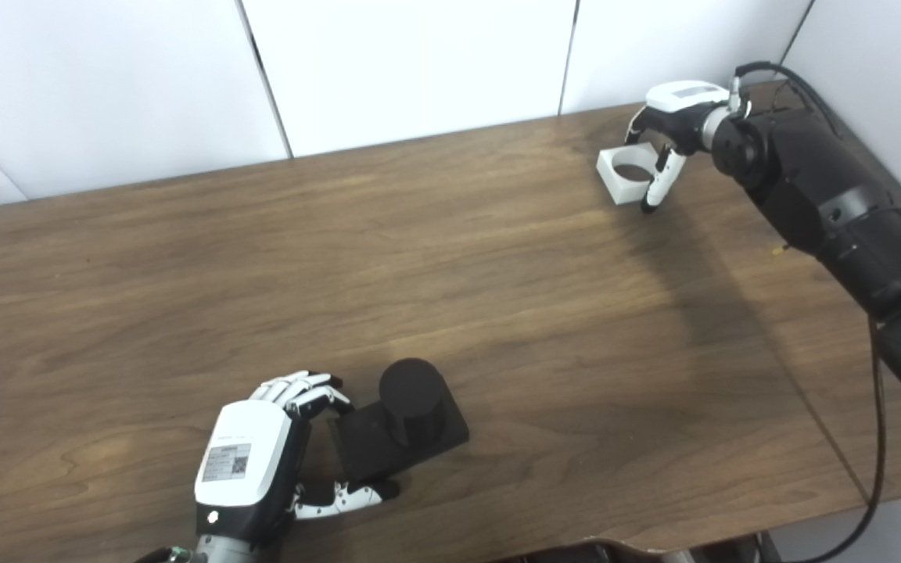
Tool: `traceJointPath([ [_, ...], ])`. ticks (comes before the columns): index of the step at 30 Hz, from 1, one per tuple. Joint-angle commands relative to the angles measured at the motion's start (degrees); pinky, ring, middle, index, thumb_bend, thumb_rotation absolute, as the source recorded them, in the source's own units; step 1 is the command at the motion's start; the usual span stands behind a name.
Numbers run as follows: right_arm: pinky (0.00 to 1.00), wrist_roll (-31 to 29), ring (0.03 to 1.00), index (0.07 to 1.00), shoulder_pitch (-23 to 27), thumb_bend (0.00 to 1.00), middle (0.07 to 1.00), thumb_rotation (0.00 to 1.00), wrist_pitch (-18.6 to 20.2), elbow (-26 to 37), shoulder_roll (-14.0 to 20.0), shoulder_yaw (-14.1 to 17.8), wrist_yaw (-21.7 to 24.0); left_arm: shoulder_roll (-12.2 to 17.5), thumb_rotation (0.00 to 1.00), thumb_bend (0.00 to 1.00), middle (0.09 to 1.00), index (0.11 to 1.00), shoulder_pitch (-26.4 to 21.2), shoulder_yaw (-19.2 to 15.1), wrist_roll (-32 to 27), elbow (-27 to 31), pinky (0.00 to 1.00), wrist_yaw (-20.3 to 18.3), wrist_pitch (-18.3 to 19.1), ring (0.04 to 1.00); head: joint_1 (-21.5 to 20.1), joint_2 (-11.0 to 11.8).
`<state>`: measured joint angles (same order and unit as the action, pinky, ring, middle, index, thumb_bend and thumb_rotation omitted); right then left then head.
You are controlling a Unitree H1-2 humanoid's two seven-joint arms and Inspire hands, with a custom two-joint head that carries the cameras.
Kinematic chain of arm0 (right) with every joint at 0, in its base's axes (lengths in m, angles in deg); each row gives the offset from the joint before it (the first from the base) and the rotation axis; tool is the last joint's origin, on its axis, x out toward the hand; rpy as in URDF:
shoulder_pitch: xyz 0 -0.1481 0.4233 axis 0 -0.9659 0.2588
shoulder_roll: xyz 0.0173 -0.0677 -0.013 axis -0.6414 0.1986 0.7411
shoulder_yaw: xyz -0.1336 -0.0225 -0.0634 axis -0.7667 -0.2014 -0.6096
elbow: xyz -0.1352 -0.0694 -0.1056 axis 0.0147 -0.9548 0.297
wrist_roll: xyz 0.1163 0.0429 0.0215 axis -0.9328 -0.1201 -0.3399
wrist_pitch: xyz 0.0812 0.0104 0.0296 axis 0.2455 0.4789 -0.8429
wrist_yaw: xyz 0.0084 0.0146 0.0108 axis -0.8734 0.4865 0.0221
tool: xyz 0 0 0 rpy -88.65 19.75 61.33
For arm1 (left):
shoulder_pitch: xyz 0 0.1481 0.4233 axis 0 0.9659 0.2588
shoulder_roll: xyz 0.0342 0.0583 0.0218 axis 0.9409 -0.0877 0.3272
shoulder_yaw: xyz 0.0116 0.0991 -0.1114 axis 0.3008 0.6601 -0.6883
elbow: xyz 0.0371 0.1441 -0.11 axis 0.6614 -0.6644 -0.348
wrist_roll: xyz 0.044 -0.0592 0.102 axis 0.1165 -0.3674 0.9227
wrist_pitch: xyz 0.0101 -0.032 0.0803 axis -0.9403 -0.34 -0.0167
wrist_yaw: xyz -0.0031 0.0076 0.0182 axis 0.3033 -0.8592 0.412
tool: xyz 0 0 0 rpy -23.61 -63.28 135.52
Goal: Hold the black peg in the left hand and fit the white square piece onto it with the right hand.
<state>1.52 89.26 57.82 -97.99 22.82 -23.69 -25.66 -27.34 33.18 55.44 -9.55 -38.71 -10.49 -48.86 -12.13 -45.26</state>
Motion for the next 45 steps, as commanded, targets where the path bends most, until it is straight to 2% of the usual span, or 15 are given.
traceJointPath([
  [1,0.91,0.54,0.933,0.618,2.90,0.80,0.861,0.18,-1.24,0.72,0.94,0.73,-3.07,0.11,0.05,0.52,0.754,0.487,1.58,0.93,0.80,0.10,0.76,-2.30,0.34,0.800,0.06,-0.01],
  [2,0.90,0.55,0.929,0.557,2.82,0.67,0.854,0.17,-1.42,0.75,0.90,0.74,-3.47,0.12,0.05,0.52,0.754,0.487,1.57,0.93,0.72,0.02,0.76,-2.17,0.26,0.799,0.06,-0.01],
  [3,0.90,0.51,0.926,0.518,2.77,0.58,0.848,0.15,-1.53,0.73,0.85,0.75,-3.74,0.14,0.05,0.52,0.753,0.487,1.58,0.94,0.74,0.03,0.76,-2.17,0.26,0.799,0.10,-0.07],
  [5,0.90,0.36,0.926,0.498,2.74,0.54,0.844,0.15,-2.10,0.47,0.82,0.69,-4.40,0.15,0.05,0.52,0.755,0.487,1.60,0.95,0.73,0.12,0.77,-2.30,0.31,0.800,0.10,-0.09],
  [13,0.87,0.18,0.895,0.485,2.10,0.52,0.793,0.13,-4.27,-0.07,0.82,0.87,-7.31,-0.05,0.05,0.52,0.755,0.487,1.60,0.89,0.30,0.03,0.76,-1.97,0.15,0.802,0.11,-0.11],
  [19,0.87,0.77,0.880,0.485,1.48,0.52,0.779,0.13,-4.24,-0.09,0.84,0.83,-9.63,-0.20,0.05,0.52,0.753,0.487,1.44,0.97,0.64,-0.25,0.76,-1.78,0.10,0.799,0.16,0.09],
  [25,0.88,0.59,0.882,0.485,0.66,0.52,0.776,0.13,-3.86,1.07,1.09,0.98,-10.08,-0.48,0.05,0.52,0.753,0.487,1.46,1.11,0.95,-0.43,0.76,-1.57,0.14,0.798,0.68,0.33],
  [28,0.89,0.17,0.897,0.486,-0.57,0.52,0.782,0.13,-2.72,6.68,1.62,1.59,-7.58,-0.77,0.05,0.52,0.755,0.487,1.48,1.13,0.71,-0.18,0.77,-1.90,0.36,0.799,1.21,0.31],
  [32,0.90,-0.12,0.902,0.485,-2.02,0.52,0.788,0.13,-3.34,14.90,2.41,2.06,-4.36,-1.07,0.05,0.52,0.753,0.487,1.32,1.37,1.03,-0.35,0.76,-1.76,0.37,0.798,2.23,0.31],
  [40,0.94,-3.47,0.894,0.486,-5.33,0.52,0.793,0.13,-2.00,35.79,2.30,4.06,6.87,-1.82,0.05,0.52,0.756,0.487,1.14,1.99,1.82,-0.11,0.77,-2.30,1.43,0.802,4.52,0.28],
  [45,0.95,-4.53,0.906,0.486,-5.63,0.52,0.788,0.13,-0.58,45.80,1.34,4.49,13.76,-2.46,0.05,0.52,0.757,0.487,0.91,2.54,3.02,0.13,0.77,-2.85,2.32,0.803,5.40,0.18],
])
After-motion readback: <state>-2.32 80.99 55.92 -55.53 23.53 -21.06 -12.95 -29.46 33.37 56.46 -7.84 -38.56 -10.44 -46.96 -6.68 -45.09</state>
